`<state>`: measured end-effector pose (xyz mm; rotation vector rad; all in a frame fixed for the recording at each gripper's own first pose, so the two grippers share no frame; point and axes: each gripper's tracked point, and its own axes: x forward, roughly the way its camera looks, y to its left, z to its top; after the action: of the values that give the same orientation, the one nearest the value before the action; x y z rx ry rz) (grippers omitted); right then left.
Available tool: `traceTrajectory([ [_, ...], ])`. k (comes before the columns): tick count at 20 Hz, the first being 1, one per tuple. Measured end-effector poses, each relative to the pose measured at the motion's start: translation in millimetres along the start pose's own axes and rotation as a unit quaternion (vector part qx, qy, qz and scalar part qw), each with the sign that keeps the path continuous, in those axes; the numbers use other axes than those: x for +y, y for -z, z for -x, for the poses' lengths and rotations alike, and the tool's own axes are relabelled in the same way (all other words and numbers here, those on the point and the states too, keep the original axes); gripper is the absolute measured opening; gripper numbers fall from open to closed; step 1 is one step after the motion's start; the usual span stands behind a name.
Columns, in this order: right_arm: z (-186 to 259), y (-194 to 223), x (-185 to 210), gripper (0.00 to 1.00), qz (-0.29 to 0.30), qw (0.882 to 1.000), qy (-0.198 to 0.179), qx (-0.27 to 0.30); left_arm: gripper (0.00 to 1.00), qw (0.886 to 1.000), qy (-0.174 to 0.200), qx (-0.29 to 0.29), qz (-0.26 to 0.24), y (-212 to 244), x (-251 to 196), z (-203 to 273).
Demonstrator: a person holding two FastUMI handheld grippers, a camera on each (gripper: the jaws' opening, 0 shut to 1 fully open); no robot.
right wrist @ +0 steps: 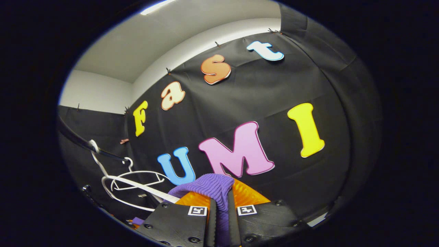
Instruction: Grasp the clothes on the hanger with both hands and then place them into the laundry hamper below.
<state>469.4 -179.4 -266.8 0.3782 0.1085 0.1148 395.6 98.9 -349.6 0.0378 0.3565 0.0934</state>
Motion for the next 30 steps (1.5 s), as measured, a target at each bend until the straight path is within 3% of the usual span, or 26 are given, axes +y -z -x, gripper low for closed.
traceTrajectory([
  [2, 9.0, 26.3, -20.1, 0.12, 0.043, 0.998, 0.034, 0.028, 0.12, 1.000, 0.006, 0.019, 0.016, 15.9, -10.4, 0.7],
  [3, 15.1, 42.7, -28.8, 0.17, 0.060, 0.996, 0.049, 0.046, 0.12, 0.999, 0.003, 0.025, 0.019, 20.8, -12.6, 4.1],
  [6, 43.5, 106.0, -32.9, 0.18, 0.057, 0.989, 0.063, 0.123, 0.11, 0.999, 0.011, 0.040, 0.034, 33.2, -25.2, 12.3],
  [9, 79.7, 150.9, 7.4, 0.18, 0.042, 0.982, 0.021, 0.182, 0.11, 0.997, 0.023, 0.066, 0.033, 49.8, -43.8, 25.7],
  [14, 138.3, 190.3, 100.5, 0.18, 0.066, 0.961, -0.097, 0.249, 0.11, 0.993, 0.041, 0.105, 0.045, 76.8, -64.1, 54.5],
  [16, 162.0, 213.4, 123.3, 0.14, 0.080, 0.947, -0.129, 0.282, 0.11, 0.991, 0.041, 0.120, 0.047, 87.0, -58.9, 63.8],
  [18, 186.3, 242.6, 128.0, 0.18, 0.082, 0.931, -0.144, 0.325, 0.12, 0.988, 0.037, 0.142, 0.051, 105.5, -53.3, 74.7],
  [19, 196.6, 256.0, 130.4, 0.14, 0.081, 0.924, -0.147, 0.345, 0.11, 0.985, 0.035, 0.158, 0.056, 116.2, -51.2, 76.6],
  [20, 206.5, 269.7, 130.7, 0.18, 0.081, 0.916, -0.147, 0.364, 0.12, 0.982, 0.032, 0.175, 0.064, 126.9, -48.9, 80.6],
  [23, 223.4, 303.5, 129.1, 0.18, 0.087, 0.901, -0.132, 0.404, 0.12, 0.972, 0.017, 0.215, 0.089, 154.1, -49.9, 87.3],
  [25, 236.6, 330.2, 112.9, 0.18, 0.109, 0.885, -0.099, 0.442, 0.12, 0.964, 0.003, 0.248, 0.096, 172.8, -49.0, 89.0],
  [30, 282.3, 377.3, 91.1, 0.20, 0.159, 0.825, -0.081, 0.537, 0.14, 0.941, -0.015, 0.316, 0.119, 215.5, -49.6, 101.8],
])
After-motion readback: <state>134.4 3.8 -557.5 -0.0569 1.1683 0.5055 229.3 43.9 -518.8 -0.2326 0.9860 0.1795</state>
